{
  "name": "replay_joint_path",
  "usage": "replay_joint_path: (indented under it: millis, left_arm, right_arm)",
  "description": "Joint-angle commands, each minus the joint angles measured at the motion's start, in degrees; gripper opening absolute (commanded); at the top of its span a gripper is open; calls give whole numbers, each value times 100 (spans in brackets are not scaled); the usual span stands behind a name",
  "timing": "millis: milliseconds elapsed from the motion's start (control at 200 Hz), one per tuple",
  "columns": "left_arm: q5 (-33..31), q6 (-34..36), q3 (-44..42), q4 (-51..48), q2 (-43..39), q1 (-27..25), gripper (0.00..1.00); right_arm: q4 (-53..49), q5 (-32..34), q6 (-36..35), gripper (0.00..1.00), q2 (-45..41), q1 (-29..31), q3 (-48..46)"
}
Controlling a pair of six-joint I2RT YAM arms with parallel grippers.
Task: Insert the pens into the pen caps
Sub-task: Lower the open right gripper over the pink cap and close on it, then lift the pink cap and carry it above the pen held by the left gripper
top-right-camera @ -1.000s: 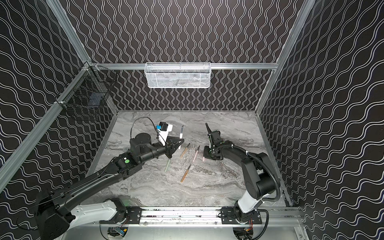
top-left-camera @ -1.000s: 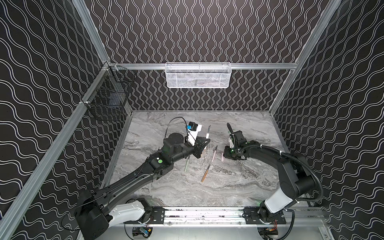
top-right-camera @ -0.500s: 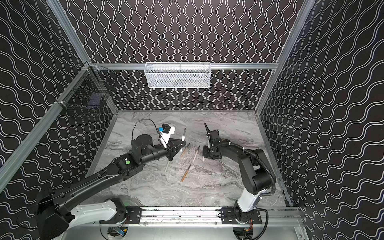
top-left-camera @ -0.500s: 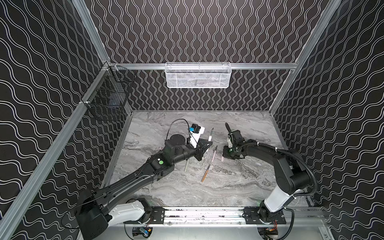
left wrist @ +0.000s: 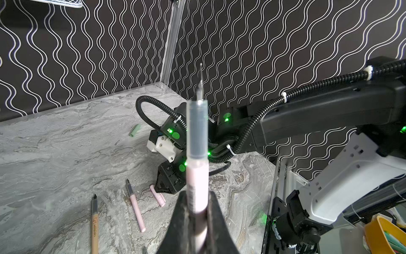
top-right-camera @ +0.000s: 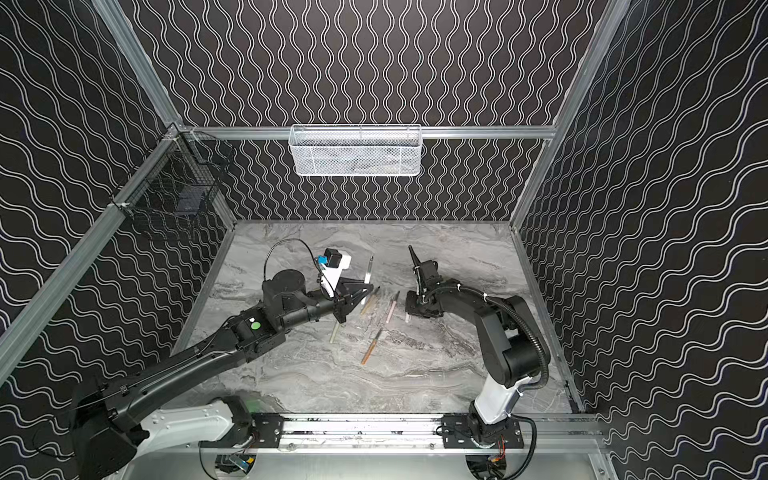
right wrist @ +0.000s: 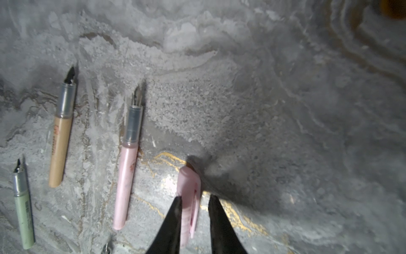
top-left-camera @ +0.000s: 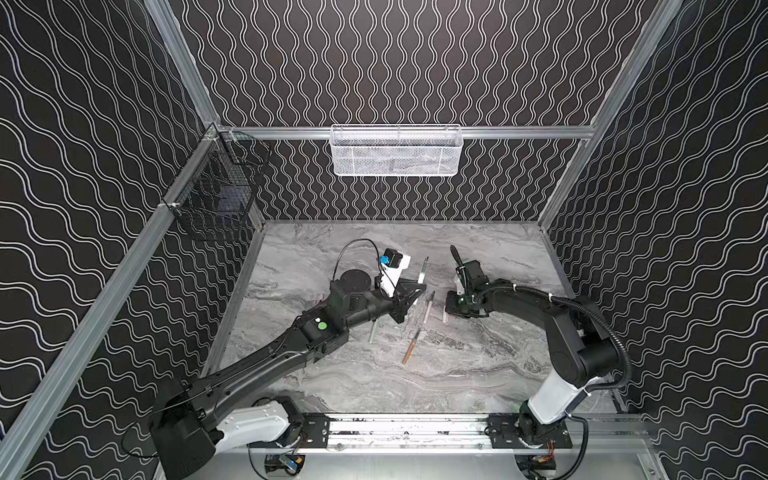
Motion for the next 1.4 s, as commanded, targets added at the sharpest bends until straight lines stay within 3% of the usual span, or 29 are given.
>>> replay_joint_path:
  millis: [0, 516, 906, 1101, 1397]
  left_arm:
    - [61, 119, 50, 124, 27, -26, 0]
    - [26, 176, 66, 76, 16, -54, 0]
    - [-63, 263, 49, 70, 34, -71, 0]
    - [-146, 466, -21, 169, 79, -80, 0]
    - [-163, 772, -316, 684, 14, -80, 0]
  right_arm:
    - [79, 9, 4, 25, 54, 6, 33]
    - [94, 10, 49, 24, 225, 15, 32]
    - [108, 20, 101, 15, -90, 22, 22]
    - [662, -38, 74, 14, -1071, 24, -279]
    - [2575, 181, -39, 12, -3567, 153, -1035]
